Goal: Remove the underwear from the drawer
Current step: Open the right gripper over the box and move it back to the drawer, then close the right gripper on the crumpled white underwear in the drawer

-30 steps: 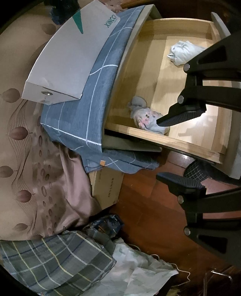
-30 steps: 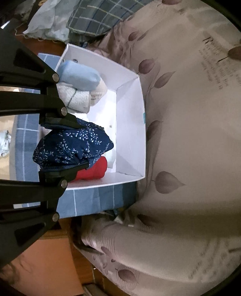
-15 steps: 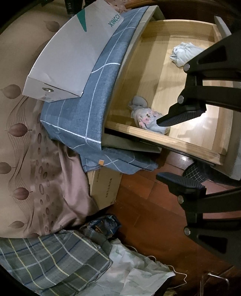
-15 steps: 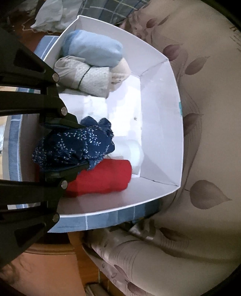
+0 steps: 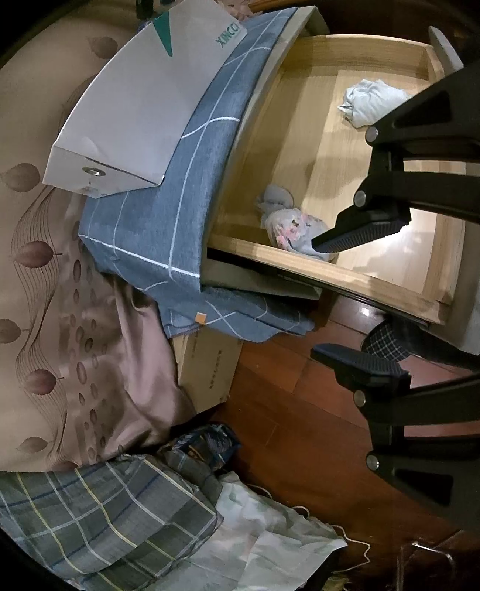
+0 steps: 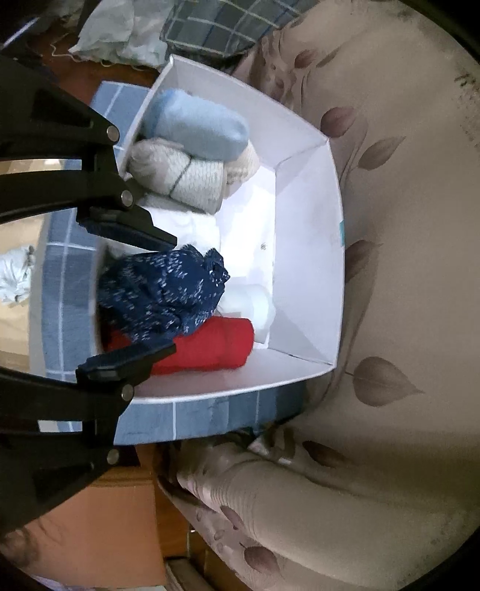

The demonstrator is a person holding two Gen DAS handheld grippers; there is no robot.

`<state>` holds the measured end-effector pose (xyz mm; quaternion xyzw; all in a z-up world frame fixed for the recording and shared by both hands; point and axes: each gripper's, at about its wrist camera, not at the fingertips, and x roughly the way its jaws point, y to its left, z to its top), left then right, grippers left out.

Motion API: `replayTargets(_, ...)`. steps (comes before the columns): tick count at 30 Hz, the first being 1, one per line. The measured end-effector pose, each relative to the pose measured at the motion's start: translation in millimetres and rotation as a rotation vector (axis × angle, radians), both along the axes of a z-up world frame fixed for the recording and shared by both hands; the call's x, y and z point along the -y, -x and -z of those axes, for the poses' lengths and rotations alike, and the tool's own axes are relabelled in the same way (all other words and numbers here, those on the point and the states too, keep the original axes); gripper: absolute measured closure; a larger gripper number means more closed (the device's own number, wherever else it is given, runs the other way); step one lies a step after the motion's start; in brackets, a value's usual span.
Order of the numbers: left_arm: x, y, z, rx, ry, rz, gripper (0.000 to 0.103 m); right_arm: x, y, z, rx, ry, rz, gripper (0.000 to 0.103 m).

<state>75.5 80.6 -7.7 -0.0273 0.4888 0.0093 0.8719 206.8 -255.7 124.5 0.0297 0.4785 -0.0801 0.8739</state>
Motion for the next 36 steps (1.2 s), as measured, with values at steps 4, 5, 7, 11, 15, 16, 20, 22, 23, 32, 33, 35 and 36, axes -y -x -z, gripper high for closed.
replayTargets(4, 2.0, -0.5, 0.8, -0.005, -0.01, 0.002, 0.051, -4.9, 24.2, -16.0, 0.012, 0.0, -0.041, 0.051)
replayTargets(5, 2.3, -0.1, 0.6, -0.004, -0.013, 0.003, 0.051, -6.5, 33.1, -18.4, 0.011, 0.001, -0.053, 0.051)
replayTargets(7, 3.1, 0.5, 0.8, -0.002, -0.016, 0.003, 0.051, -8.2, 50.2, -18.4, 0.006, -0.004, -0.073, 0.051)
replayTargets(11, 3.1, 0.4, 1.7, -0.004, -0.02, 0.0, 0.051, -11.9, 79.1, -5.4, -0.033, -0.017, -0.108, 0.051)
replayTargets(15, 2.6, 0.8, 1.8, -0.006, -0.021, -0.001, 0.051, -15.4, 103.9, 24.3, -0.092, -0.041, -0.128, 0.051)
replayTargets(16, 2.8, 1.2, 1.5, -0.007, -0.021, 0.001, 0.051, -17.1, 108.9, 35.0, -0.111, -0.049, -0.13, 0.051)
replayTargets(20, 2.9, 1.6, 0.8, -0.007, -0.026, 0.004, 0.051, -19.2, 124.1, 78.0, -0.184, -0.082, -0.127, 0.051)
replayTargets(22, 2.7, 1.4, 1.3, -0.008, -0.026, 0.002, 0.051, -21.0, 126.0, 99.2, -0.218, -0.089, -0.125, 0.051)
replayTargets(23, 2.7, 1.1, 1.4, -0.01, -0.023, 0.001, 0.051, -22.8, 126.6, 106.6, -0.229, -0.094, -0.127, 0.051)
replayTargets(32, 0.9, -0.8, 2.1, -0.018, -0.009, -0.002, 0.051, -45.7, 120.2, 182.6, -0.365, -0.094, -0.163, 0.051)
replayTargets(33, 0.9, -0.9, 2.3, -0.018, -0.008, -0.002, 0.051, -48.2, 118.2, 191.3, -0.382, -0.087, -0.166, 0.051)
replayTargets(35, 0.8, -0.8, 2.2, -0.019, -0.008, -0.001, 0.051, -51.9, 114.1, 202.7, -0.406, -0.081, -0.173, 0.051)
replayTargets(36, 0.5, -1.0, 2.8, -0.02, -0.007, -0.001, 0.051, -53.1, 112.7, 207.7, -0.418, -0.078, -0.176, 0.051)
